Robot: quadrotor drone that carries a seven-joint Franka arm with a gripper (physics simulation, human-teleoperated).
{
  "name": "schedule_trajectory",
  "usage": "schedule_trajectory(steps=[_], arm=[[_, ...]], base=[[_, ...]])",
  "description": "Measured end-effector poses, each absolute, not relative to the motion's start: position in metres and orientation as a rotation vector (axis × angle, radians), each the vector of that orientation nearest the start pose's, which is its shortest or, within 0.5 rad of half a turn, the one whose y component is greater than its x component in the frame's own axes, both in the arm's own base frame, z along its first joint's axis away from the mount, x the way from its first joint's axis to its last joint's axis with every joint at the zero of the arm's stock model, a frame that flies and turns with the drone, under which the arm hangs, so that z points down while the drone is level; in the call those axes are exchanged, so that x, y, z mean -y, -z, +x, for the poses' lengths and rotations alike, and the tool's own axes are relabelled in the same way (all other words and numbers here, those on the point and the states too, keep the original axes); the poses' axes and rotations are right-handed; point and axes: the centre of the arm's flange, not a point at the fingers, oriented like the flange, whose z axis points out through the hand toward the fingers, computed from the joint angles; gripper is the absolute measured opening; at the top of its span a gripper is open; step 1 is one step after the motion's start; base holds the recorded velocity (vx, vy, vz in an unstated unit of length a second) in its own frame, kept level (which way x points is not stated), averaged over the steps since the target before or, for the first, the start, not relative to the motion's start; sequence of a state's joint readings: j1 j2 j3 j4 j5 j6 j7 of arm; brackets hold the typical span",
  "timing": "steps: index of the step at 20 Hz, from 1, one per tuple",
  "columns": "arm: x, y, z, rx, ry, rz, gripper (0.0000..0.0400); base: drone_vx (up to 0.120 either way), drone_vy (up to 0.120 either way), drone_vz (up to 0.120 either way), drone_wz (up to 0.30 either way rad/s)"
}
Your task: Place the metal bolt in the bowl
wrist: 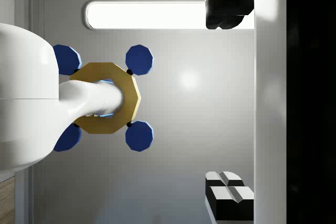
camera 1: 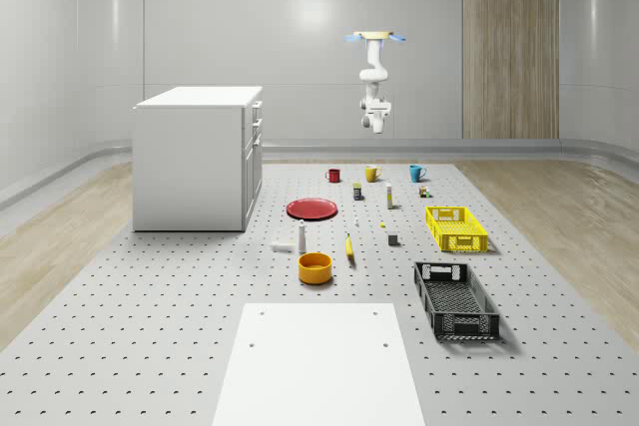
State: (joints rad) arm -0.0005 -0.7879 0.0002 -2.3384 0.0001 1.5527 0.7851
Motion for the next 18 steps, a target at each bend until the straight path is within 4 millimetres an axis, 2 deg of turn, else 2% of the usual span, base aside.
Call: schedule_trajectory(steps=[4, 6, 12, 18], arm=[[0.0, -0.627, 0.301, -1.201, 0.008, -2.901, 0.04], [0.0, -0.641, 0.301, -1.201, 0.01, -2.9, 0.04], [0.0, -0.673, 0.303, -1.201, 0.017, -2.898, 0.04], [0.0, -0.686, 0.304, -1.2, 0.024, -2.897, 0.04]], base=[[0.0, 0.0, 0.0, 0.0], [0.04, -0.12, 0.0, 0.0], [0.12, -0.12, 0.0, 0.0], [0.12, -0.12, 0.0, 0.0]])
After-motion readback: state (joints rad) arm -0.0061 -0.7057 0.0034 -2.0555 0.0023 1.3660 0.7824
